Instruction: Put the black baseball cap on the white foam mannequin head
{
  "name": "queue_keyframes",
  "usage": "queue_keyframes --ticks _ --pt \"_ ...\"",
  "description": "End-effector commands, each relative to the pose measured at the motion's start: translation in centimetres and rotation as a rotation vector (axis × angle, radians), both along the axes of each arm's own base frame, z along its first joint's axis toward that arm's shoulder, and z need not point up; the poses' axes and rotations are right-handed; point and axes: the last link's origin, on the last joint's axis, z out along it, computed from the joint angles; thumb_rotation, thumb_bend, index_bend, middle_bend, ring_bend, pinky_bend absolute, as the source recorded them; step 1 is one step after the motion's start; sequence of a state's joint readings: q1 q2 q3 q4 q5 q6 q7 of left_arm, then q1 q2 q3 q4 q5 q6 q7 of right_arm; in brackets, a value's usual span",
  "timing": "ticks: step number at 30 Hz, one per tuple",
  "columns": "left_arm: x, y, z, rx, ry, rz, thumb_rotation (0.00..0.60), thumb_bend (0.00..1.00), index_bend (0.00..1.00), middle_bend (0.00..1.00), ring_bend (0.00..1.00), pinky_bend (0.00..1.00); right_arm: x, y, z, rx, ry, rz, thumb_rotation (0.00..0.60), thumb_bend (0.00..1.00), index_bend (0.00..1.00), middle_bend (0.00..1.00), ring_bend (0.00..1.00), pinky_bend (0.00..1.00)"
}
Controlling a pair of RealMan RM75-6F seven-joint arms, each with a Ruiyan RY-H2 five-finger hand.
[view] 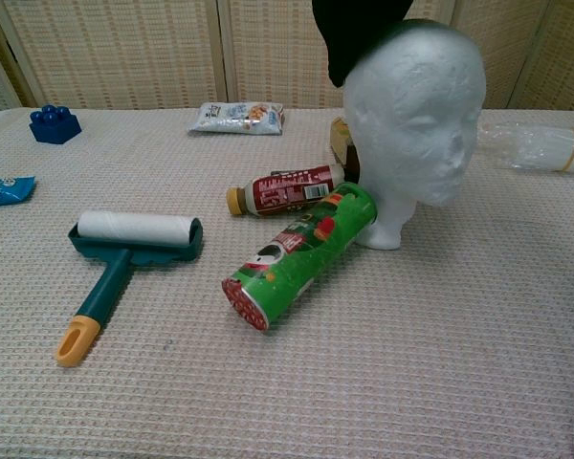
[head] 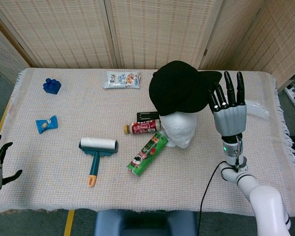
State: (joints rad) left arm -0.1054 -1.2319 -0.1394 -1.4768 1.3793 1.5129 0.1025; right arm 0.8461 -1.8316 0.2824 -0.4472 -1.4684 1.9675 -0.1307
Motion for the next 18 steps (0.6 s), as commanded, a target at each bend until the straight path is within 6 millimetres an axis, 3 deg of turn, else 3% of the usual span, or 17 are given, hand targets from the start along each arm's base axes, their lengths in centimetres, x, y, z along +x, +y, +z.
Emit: queue_keyframes --ticks 1,10,18 --pt "0.2 -0.2 0.0 -0.001 -0.005 -0.009 0.600 0.14 0.22 0.01 0.01 0.15 -2.0 1.8 -0.7 0.038 0.024 0.000 0.600 0.32 1.00 0.48 0.12 0.00" --pt "0.4 -0.2 0.1 -0.006 -0.017 -0.015 0.600 0.14 0.22 0.01 0.01 0.15 -5.6 4.9 -2.1 0.107 0.039 -0.037 0.600 0.32 1.00 0.48 0.12 0.00" --pt "0.7 -0.5 0.4 -0.005 -0.031 -0.029 0.600 0.13 0.22 0.01 0.01 0.15 -7.0 7.3 -4.3 0.187 0.074 -0.035 0.600 0.32 1.00 0.48 0.12 0.00"
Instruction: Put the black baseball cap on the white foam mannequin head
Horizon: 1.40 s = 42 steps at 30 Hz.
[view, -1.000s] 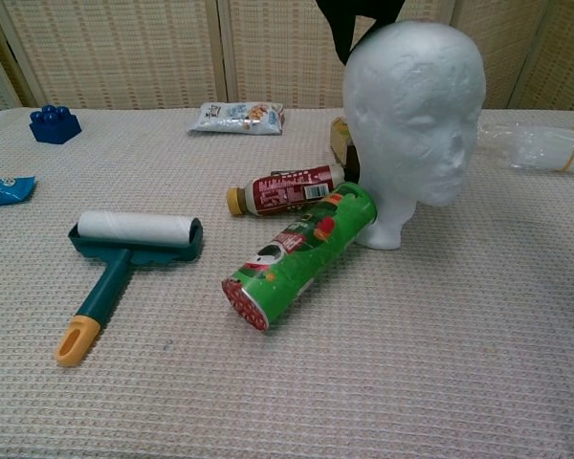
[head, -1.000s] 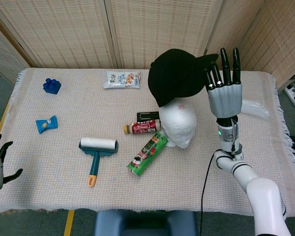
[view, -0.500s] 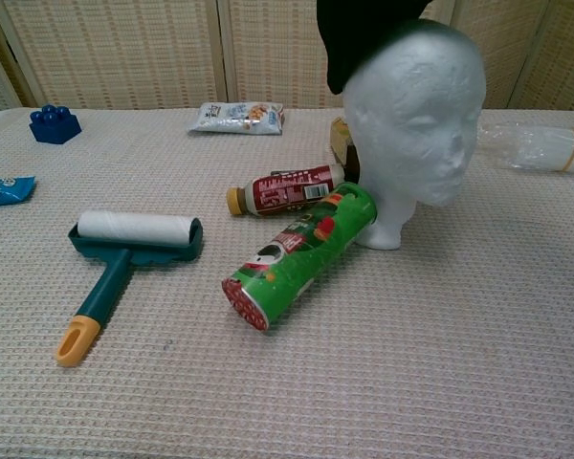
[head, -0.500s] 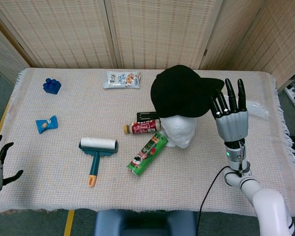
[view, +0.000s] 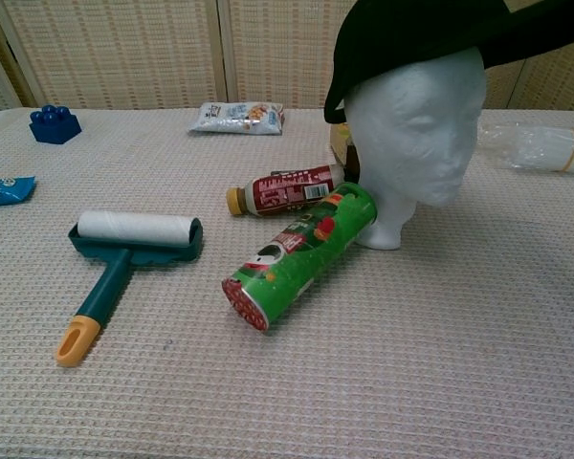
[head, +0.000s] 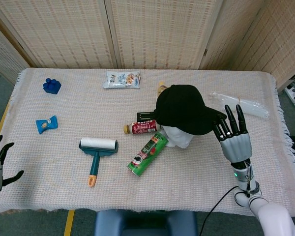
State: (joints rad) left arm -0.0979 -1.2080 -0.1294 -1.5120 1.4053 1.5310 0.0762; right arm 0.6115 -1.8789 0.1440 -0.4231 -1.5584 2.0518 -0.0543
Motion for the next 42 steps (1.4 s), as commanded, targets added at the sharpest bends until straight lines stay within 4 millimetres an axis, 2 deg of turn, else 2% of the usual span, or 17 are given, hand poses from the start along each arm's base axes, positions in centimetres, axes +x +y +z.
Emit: queue_keyframes --ticks 1,7,14,16,18,20,22,29,31,36,39,42 --pt "0.0 -0.1 0.1 -0.001 -0.003 -0.002 0.600 0.14 0.22 0.01 0.01 0.15 -0.3 1.0 -1.0 0.033 0.008 0.013 0.600 0.32 1.00 0.48 0.12 0.00" --pt "0.2 -0.2 0.4 0.002 -0.017 -0.011 0.600 0.14 0.22 0.01 0.01 0.15 0.0 2.1 -2.4 0.072 0.012 0.043 0.600 0.32 1.00 0.48 0.12 0.00" --pt "0.3 -0.3 0.4 -0.004 -0.017 -0.013 0.600 0.14 0.22 0.01 0.01 0.15 -0.6 3.7 -3.0 0.091 0.031 0.059 0.600 0.32 0.98 0.48 0.11 0.00" --pt "0.3 -0.4 0.4 -0.007 -0.017 -0.014 0.600 0.14 0.22 0.01 0.01 0.15 -1.0 3.9 -3.0 0.092 0.050 0.038 0.600 0.30 0.82 0.42 0.07 0.00" --pt "0.4 -0.4 0.3 -0.007 -0.017 -0.018 0.600 0.14 0.22 0.01 0.01 0.15 -1.7 4.0 -2.9 0.102 0.069 0.001 0.600 0.25 0.36 0.22 0.01 0.00" --pt "0.5 -0.5 0.3 -0.006 -0.016 -0.023 0.600 0.14 0.22 0.01 0.01 0.15 -2.2 4.2 -2.7 0.126 0.063 -0.021 0.600 0.21 0.09 0.09 0.00 0.00" --pt "0.5 -0.5 0.3 -0.005 -0.015 -0.023 0.600 0.14 0.22 0.01 0.01 0.15 -2.6 4.4 -2.5 0.148 0.050 -0.047 0.600 0.17 0.00 0.03 0.00 0.00" --pt "0.5 -0.5 0.2 -0.008 -0.009 -0.023 0.600 0.14 0.22 0.01 0.01 0.15 -3.5 5.7 -1.7 0.188 0.053 -0.091 0.600 0.09 0.00 0.00 0.00 0.00" --pt "0.6 -0.5 0.1 -0.008 -0.005 -0.027 0.600 0.14 0.22 0.01 0.01 0.15 -4.4 7.4 -0.7 0.238 0.031 -0.121 0.600 0.08 0.00 0.00 0.00 0.00" --pt "0.6 -0.6 -0.1 -0.012 0.001 -0.029 0.600 0.14 0.22 0.01 0.01 0.15 -5.4 10.3 1.4 0.289 0.008 -0.209 0.600 0.08 0.00 0.00 0.00 0.00" --pt "0.6 -0.6 -0.1 -0.015 0.000 -0.026 0.600 0.14 0.22 0.01 0.01 0.15 -5.8 11.8 3.4 0.291 -0.035 -0.288 0.600 0.08 0.00 0.00 0.00 0.00" --pt "0.7 -0.6 -0.1 -0.014 0.003 -0.029 0.600 0.14 0.22 0.01 0.01 0.15 -6.2 12.9 5.3 0.336 -0.097 -0.444 0.600 0.08 0.00 0.00 0.00 0.00"
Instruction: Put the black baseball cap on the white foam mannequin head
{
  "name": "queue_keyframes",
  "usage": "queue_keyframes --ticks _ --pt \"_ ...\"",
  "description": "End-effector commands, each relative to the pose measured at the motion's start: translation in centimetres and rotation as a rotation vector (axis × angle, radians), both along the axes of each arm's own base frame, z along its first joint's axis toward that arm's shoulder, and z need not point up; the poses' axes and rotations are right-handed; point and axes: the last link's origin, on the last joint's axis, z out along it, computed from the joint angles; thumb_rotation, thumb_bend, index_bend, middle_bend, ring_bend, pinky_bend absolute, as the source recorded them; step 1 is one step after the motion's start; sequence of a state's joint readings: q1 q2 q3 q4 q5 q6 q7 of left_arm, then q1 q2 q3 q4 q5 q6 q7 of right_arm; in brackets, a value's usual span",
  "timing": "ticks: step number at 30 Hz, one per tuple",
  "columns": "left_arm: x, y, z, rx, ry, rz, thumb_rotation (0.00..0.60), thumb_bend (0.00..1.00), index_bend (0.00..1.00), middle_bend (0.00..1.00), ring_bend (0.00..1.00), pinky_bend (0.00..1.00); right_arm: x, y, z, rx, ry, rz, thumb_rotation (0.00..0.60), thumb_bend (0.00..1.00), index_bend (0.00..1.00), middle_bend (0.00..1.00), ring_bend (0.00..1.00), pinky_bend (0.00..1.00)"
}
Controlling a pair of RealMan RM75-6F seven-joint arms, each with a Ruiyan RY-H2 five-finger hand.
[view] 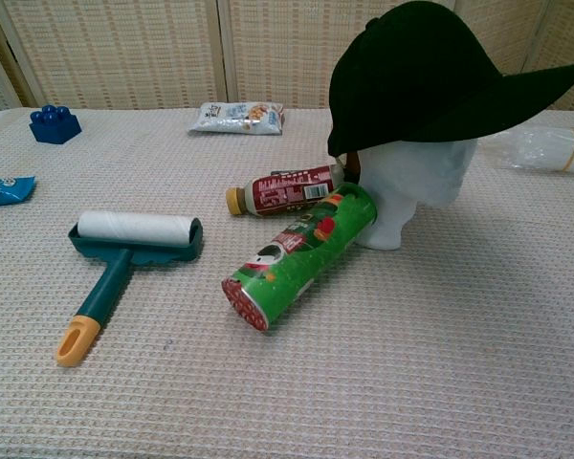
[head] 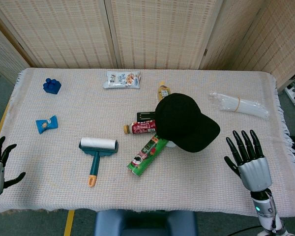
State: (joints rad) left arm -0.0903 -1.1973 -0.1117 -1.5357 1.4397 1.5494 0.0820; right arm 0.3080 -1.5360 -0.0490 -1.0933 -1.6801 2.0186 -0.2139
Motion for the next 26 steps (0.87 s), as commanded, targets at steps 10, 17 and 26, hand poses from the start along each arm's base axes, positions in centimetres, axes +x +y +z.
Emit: queue_keyframes --ticks 10,17,26 --pt "1.1 -0.8 -1.5 -0.074 -0.014 -0.058 0.600 0.14 0.22 0.02 0.01 0.15 -4.9 4.9 6.8 0.126 -0.106 -0.592 0.600 0.08 0.00 0.00 0.00 0.00" --pt "1.3 -0.9 -1.9 -0.092 -0.019 -0.064 0.600 0.14 0.21 0.01 0.01 0.15 -4.9 5.5 8.0 0.137 -0.102 -0.613 0.600 0.08 0.00 0.00 0.00 0.00" --pt "1.5 -1.5 -1.9 -0.100 -0.010 -0.084 0.600 0.14 0.21 0.01 0.01 0.15 -4.6 6.0 8.3 0.156 -0.112 -0.602 0.600 0.08 0.00 0.00 0.00 0.00"
